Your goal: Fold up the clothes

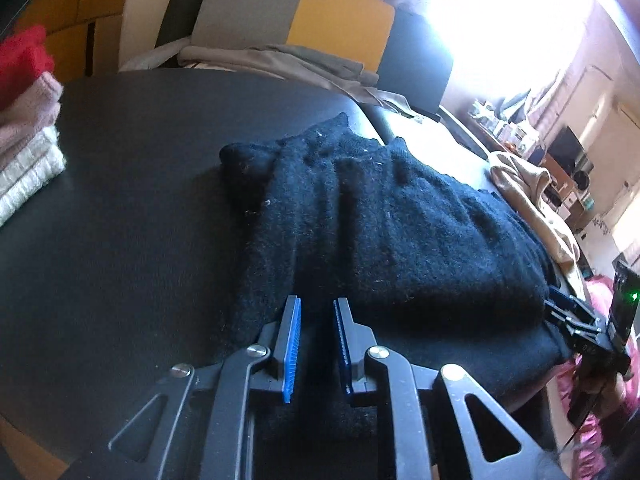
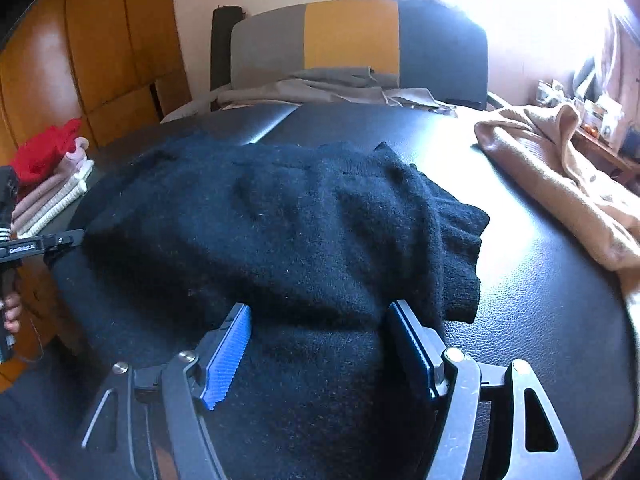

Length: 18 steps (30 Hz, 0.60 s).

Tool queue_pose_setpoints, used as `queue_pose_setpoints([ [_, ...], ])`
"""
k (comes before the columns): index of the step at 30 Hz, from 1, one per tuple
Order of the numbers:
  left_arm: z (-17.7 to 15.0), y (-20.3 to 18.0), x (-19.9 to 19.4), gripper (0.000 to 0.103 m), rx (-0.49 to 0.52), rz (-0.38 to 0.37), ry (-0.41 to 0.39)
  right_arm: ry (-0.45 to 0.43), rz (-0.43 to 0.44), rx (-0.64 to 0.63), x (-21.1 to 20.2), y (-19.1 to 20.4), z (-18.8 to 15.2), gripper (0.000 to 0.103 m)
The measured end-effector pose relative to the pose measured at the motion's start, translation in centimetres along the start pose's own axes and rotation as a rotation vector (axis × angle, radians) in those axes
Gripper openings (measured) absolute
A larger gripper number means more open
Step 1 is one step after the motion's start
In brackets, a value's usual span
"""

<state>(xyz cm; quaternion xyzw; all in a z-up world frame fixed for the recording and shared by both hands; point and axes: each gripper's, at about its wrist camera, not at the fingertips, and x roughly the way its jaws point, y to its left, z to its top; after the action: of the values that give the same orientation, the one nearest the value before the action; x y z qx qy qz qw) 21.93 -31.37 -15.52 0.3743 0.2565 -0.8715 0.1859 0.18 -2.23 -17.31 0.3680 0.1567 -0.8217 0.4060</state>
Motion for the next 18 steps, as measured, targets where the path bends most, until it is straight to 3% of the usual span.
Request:
queue_pose_setpoints([
  [5, 1.3, -1.9, -1.4, 0.018, 0.078, 0.033, -0.042, 0.076, -0.068, -0.019, -0.1, 1.5, 1.6, 0.075],
  [10, 2.5, -3.2, -2.3, 0.02, 0.133, 0.069, -0.08, 0.055, -0.097, -0.09, -1.1, 3.3, 3.6, 0.081],
  [15, 1.6, -2.0, 0.0, 0.021, 0.11, 0.136, 0.015, 0.028, -0.082, -0.173, 0.0, 4.3, 5.7, 0.086],
  [18, 1.0, -1.8, 0.3, 0.021, 0.12, 0.138, -0.011, 0.017, -0.092, -0.178, 1.6, 3.6, 6.8, 0.088],
])
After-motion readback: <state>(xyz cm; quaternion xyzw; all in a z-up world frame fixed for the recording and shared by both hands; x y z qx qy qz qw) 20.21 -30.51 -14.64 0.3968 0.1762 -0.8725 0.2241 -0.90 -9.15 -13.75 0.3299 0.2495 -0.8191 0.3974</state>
